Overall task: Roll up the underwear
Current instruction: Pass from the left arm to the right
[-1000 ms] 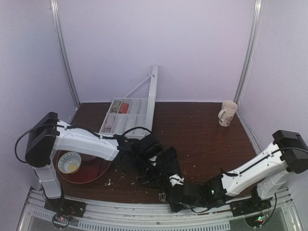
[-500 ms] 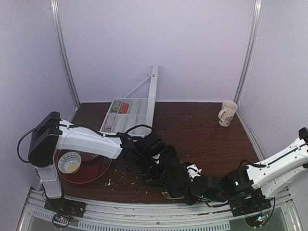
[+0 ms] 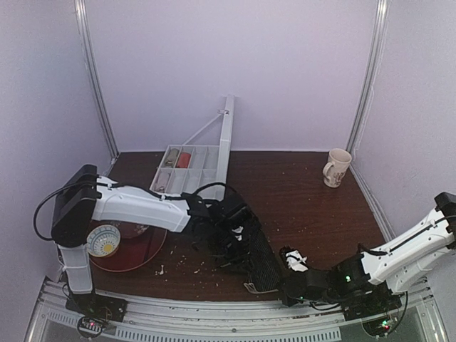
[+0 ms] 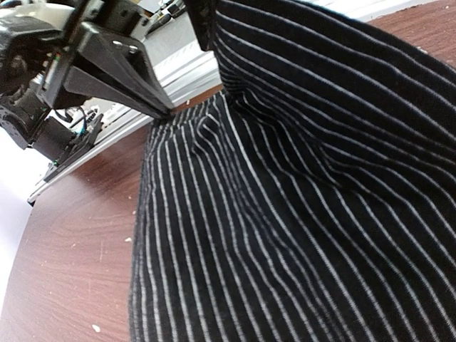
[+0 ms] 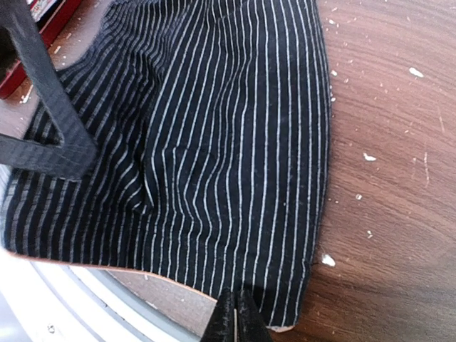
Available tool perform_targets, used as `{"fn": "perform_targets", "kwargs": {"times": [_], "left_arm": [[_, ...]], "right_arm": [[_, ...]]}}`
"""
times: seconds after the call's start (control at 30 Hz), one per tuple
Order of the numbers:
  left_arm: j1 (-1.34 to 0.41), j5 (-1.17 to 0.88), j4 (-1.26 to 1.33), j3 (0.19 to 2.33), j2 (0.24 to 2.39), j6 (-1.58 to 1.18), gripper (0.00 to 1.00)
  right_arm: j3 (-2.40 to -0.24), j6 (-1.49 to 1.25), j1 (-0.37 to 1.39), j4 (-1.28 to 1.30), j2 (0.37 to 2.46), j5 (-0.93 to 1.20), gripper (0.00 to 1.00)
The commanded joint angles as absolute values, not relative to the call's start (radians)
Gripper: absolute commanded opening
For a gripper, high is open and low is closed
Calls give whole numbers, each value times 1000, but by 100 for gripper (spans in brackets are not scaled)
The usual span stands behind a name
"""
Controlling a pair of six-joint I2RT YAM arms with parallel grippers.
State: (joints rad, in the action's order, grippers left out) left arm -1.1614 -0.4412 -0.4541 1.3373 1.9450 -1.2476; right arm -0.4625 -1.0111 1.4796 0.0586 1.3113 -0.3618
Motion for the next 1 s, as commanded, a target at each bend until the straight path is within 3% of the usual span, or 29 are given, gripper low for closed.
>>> {"fn": "perform_targets", "kwargs": {"times": [0.0,0.67,0.8,0.97], "left_arm": [[-1163,-462,-478,1404,1976,-1224,0],[-1163,-509,-529,1552,2101,-1201,0],[-1161,-510,-529,1547,2100,-1200,0],[-1157,-515,-517,1531,2096,-1203,0]], "right_arm": [[-450,-1030,1470,6,1360,-359,0],[-408,-1040,1474,8,1307,-363,0],[-473,-1012,1503,108,1249,-420,14],[-598,-975,1553,239,1261,-518,24]]}}
